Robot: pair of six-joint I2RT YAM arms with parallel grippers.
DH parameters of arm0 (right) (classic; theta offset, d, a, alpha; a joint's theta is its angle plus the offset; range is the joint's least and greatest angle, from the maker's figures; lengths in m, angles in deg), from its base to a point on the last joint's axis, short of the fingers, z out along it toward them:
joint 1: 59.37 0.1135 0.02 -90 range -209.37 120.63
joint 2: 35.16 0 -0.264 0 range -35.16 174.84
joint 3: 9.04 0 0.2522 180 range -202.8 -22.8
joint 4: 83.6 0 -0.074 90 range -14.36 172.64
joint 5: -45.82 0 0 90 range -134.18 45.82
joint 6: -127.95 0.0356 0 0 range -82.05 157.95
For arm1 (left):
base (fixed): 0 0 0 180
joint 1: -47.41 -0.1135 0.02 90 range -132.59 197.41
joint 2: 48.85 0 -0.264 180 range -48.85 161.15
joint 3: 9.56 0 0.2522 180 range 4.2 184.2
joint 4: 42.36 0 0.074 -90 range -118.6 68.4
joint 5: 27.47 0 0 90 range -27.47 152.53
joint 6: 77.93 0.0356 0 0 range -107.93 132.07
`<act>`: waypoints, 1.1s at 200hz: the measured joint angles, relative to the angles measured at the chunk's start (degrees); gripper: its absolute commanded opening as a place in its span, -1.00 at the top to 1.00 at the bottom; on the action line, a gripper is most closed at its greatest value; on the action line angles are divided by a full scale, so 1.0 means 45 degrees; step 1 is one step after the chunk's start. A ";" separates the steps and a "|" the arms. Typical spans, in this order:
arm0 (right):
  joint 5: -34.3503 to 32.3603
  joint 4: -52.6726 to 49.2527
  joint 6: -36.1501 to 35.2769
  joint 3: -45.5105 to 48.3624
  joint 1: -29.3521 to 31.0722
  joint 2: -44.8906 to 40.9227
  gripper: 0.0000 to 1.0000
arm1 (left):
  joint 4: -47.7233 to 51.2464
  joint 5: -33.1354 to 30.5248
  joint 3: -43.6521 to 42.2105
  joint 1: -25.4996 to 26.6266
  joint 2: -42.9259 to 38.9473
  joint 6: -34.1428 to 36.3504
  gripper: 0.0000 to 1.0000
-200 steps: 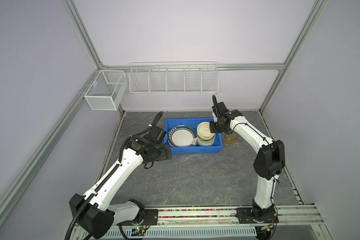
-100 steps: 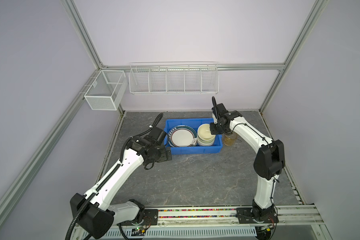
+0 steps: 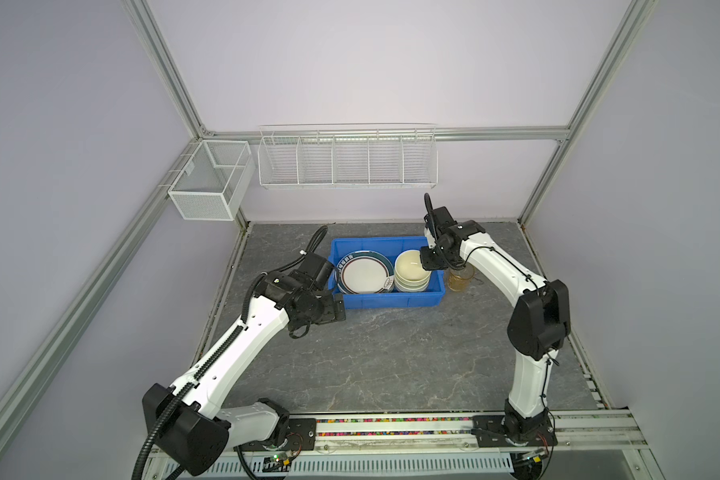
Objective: Place the mixed dishes into the plastic bin
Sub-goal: 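Lower the cream bowl onto the bowl stack in the bin with the right gripper, then open the right gripper and withdraw it while the left moves to the green cup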
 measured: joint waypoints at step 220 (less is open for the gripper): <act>0.0573 0.1107 0.0704 0.5940 0.0102 -0.8189 -0.77 | 0.0039 -0.0141 0.1078 -0.3322 0.1481 0.1389 -0.93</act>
